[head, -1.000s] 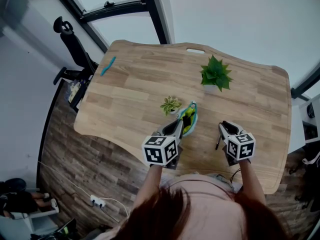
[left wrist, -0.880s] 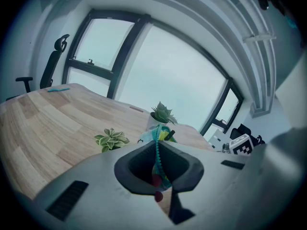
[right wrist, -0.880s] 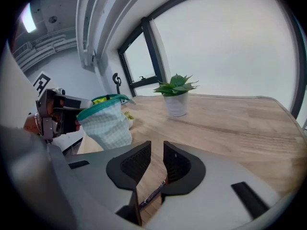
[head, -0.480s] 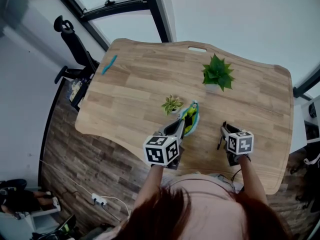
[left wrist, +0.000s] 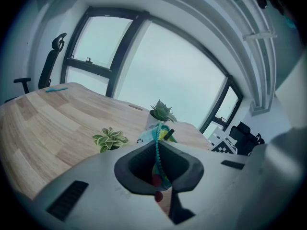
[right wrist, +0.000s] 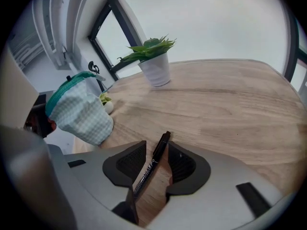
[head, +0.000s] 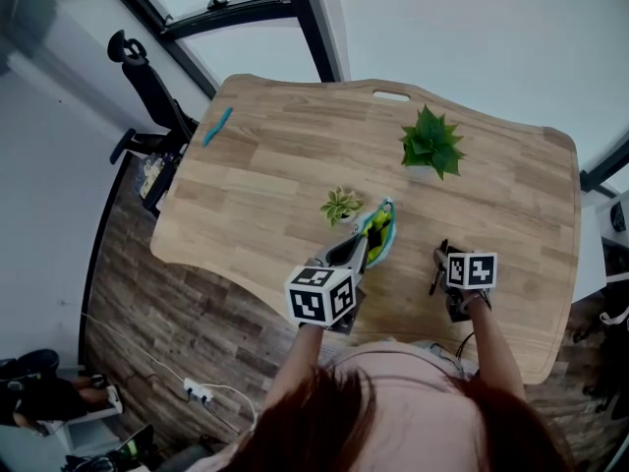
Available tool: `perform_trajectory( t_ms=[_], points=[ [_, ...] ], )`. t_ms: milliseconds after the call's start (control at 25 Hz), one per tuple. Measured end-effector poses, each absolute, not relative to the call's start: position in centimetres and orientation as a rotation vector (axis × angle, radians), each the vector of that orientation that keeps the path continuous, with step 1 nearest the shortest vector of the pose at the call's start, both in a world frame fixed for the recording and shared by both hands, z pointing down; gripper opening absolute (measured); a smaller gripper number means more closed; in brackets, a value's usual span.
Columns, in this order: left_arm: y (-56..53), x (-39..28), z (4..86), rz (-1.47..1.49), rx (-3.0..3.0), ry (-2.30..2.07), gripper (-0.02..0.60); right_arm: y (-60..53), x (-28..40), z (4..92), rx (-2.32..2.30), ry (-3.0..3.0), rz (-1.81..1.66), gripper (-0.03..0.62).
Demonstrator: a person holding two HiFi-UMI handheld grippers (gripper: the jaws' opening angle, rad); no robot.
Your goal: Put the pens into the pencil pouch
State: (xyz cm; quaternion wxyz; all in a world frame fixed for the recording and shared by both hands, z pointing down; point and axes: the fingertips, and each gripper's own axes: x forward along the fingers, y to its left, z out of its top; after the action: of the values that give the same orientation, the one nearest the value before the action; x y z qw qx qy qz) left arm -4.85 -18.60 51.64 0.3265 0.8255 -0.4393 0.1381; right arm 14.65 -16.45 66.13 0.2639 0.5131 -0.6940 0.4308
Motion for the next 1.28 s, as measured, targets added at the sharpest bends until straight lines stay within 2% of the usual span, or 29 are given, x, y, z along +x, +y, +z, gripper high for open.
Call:
perform_trajectory(
  t_ms=[80, 160, 240, 640, 1280],
  points=[
    [-18.7, -4.8, 51.6, 0.362, 2.165, -1.150, 0.011, -16.5, 14.7, 66.3, 1.378, -1.848, 1.118, 0.132],
    [-18.7, -4.7, 51.6, 0.364, 2.167, -1.149, 0.011, -16.6, 15.1, 66.5, 1.383, -1.813, 1.084, 0.085],
    [-18.6, -4.7, 51.6, 0.366, 2.167, -1.148, 0.011, -16.5, 15.4, 66.6, 1.388, -1.798, 1.084, 0.069],
    [-18.3, -4.8, 51.6, 0.357, 2.164, -1.158, 0.011, -16.4, 15.4, 66.2, 1.428, -1.821, 1.182, 0.051],
    [-18.0, -5.4, 51.4, 0.346, 2.158, -1.177, 0.011, -18.8, 13.0, 60.2, 1.522, -2.052, 1.198, 0.044]
  ],
)
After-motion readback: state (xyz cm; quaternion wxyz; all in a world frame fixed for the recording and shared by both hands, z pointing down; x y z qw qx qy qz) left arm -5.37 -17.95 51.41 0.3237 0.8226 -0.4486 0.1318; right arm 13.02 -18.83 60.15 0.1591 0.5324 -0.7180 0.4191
